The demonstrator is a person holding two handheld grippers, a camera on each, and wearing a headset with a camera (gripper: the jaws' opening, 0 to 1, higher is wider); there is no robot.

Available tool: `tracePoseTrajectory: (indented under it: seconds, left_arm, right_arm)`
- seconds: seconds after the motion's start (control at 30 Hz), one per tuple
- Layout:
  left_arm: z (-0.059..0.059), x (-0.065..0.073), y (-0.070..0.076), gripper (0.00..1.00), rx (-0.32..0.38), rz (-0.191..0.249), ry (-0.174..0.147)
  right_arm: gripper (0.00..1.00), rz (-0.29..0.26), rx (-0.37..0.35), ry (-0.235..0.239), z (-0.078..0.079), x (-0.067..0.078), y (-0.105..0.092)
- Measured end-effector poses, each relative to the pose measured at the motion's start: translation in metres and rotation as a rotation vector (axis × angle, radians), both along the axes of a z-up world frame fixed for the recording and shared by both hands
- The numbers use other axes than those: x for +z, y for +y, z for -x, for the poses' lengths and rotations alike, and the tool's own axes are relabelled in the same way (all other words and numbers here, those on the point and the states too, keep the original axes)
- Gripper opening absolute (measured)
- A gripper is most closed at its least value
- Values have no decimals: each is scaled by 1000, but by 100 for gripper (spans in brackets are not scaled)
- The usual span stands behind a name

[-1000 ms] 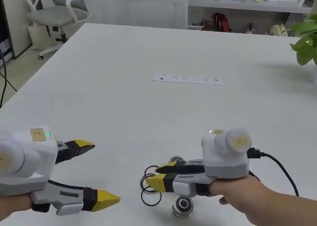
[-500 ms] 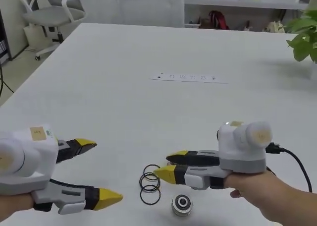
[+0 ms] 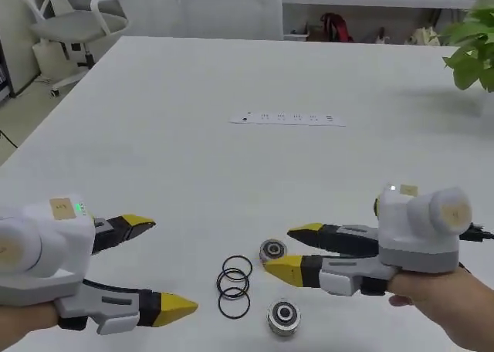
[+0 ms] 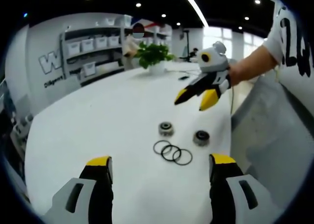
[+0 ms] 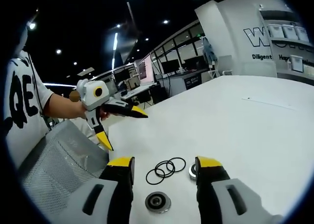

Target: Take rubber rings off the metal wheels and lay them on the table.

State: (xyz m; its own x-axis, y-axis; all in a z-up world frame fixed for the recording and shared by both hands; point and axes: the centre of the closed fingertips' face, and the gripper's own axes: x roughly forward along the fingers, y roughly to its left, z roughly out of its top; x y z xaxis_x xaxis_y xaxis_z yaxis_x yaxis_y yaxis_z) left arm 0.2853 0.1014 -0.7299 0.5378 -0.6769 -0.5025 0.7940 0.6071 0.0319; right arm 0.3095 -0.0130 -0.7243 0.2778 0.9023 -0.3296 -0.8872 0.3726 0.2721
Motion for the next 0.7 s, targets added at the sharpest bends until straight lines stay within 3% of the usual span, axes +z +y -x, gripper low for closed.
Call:
tracePoseTrajectory:
  seconds: [0.7]
  left_arm:
    - [3,-3,-3,82,-1,25,12]
  right_arm:
    - [63,70,-29,-74,17,-7,-43]
